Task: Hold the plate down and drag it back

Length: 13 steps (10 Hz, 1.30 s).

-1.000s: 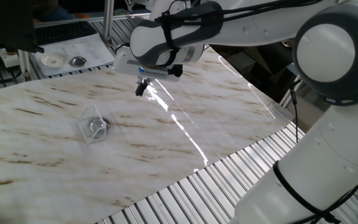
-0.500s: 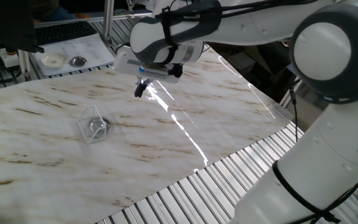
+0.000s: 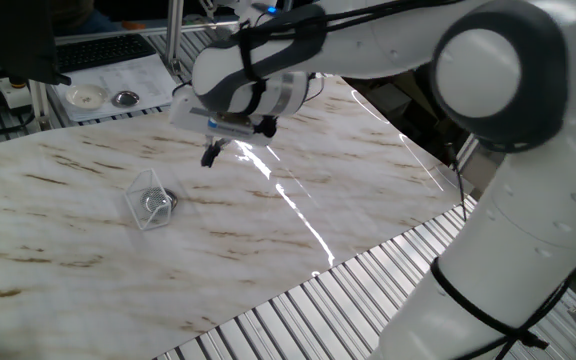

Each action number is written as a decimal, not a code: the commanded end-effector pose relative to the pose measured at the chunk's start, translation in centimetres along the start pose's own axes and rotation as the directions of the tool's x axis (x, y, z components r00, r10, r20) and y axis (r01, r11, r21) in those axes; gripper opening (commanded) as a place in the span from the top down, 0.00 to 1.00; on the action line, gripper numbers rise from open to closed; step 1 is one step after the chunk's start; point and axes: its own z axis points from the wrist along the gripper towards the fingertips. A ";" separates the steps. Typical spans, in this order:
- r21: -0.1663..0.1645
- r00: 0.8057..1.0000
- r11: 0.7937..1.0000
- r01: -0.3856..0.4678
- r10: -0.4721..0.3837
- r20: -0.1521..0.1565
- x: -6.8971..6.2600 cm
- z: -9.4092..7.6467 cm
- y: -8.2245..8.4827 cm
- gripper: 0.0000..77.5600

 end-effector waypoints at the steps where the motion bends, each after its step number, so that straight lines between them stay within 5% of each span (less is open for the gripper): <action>1: -0.010 1.000 1.000 0.006 -0.006 0.005 -0.9 3.4 1.5 1.00; 7: -0.020 1.000 1.000 0.013 -0.013 0.002 -1.9 6.5 2.2 1.00; 13: -0.065 1.000 0.998 0.019 -0.019 0.004 -2.8 8.8 2.6 1.00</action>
